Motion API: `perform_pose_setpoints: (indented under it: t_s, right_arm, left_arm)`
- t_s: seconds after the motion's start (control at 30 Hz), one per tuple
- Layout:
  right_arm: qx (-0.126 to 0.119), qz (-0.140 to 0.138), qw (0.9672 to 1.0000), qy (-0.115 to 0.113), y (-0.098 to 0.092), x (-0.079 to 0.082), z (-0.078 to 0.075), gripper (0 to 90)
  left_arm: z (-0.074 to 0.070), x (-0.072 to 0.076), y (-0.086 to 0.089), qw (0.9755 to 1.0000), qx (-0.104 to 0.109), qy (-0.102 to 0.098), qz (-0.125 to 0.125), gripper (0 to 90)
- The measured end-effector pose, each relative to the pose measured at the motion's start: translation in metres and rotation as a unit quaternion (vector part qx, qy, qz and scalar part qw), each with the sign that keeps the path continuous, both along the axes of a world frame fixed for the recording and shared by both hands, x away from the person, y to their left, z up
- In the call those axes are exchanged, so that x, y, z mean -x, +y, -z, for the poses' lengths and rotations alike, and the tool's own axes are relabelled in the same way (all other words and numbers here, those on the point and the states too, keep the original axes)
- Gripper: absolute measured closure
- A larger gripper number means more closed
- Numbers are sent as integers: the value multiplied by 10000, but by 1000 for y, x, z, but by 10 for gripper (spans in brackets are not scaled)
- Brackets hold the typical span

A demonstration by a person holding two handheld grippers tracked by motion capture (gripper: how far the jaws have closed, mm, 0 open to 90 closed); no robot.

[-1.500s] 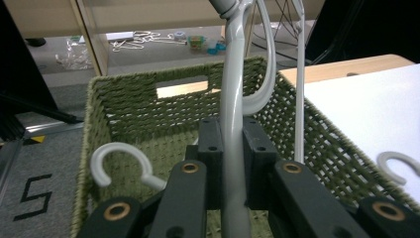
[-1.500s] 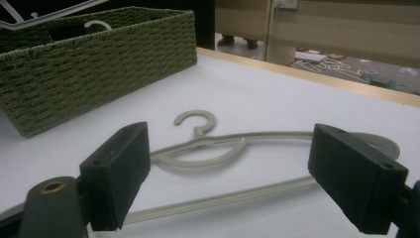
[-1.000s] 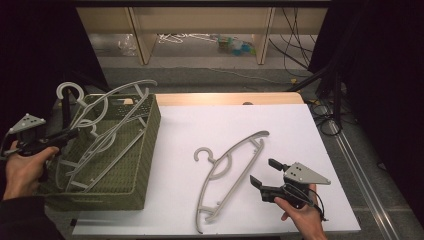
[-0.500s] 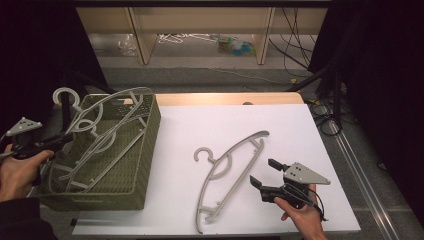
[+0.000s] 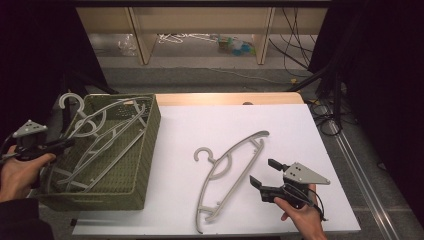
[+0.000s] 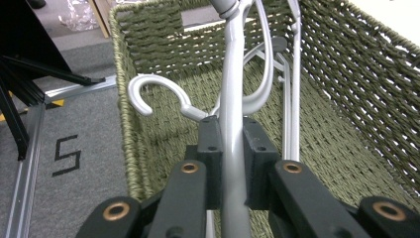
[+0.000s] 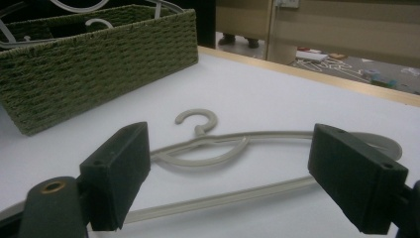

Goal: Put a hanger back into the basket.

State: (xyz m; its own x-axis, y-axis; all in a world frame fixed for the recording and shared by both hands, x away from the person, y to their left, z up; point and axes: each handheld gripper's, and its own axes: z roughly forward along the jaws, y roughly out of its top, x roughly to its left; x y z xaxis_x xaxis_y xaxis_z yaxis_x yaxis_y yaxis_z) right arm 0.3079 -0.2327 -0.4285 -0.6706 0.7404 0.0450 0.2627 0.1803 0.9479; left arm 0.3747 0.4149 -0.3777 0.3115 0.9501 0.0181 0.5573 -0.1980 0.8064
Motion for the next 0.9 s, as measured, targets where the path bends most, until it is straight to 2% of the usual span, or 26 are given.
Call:
perform_pose_setpoints:
  t_s: [0.03,0.1,0.13,0.17,0.23,0.37,0.47,0.53,0.57,0.6,0.63,0.7,0.8,0.9]
  right_arm:
    - [-15,-11,10000,4,0,0,0,175]
    - [8,11,10000,-8,0,0,0,175]
    - [-6,0,10000,-8,0,0,0,175]
    - [-90,-8,10000,-14,1,-1,1,175]
    - [-88,-12,10000,-16,1,-1,1,175]
    - [-90,-27,10000,-10,1,-1,1,175]
    - [-86,-20,10000,-10,1,0,1,175]
    - [23,-1,10000,15,0,0,0,175]
    - [-59,-21,10000,11,1,0,1,175]
    - [13,-6,10000,38,0,0,0,175]
    - [-76,-21,10000,-2,1,-1,1,175]
    - [8,-11,10000,33,0,0,0,174]
    - [-53,-34,10000,21,1,0,1,175]
    - [3,-23,10000,37,0,0,0,175]
  left_arm:
    - [1,-1,-1,10000,-85,21,13,804]
    - [1,-1,2,9988,-419,190,136,803]
    - [2,-2,1,9988,-418,215,146,803]
    - [6,-3,-2,9995,-254,155,78,803]
    - [8,-4,-1,9984,-403,339,182,802]
    - [13,-7,-5,9974,-467,488,238,799]
    - [18,-9,-5,9971,-487,565,152,801]
    - [19,-9,-9,9965,-588,584,133,801]
    - [19,-10,-9,9961,-600,630,135,801]
    - [19,-10,-10,9957,-635,659,126,799]
    - [20,-10,-10,9957,-602,699,120,793]
    - [23,-11,-10,9951,-598,787,68,777]
    - [26,-13,-14,9935,-703,896,9,756]
    - [29,-14,-16,9926,-703,989,-65,755]
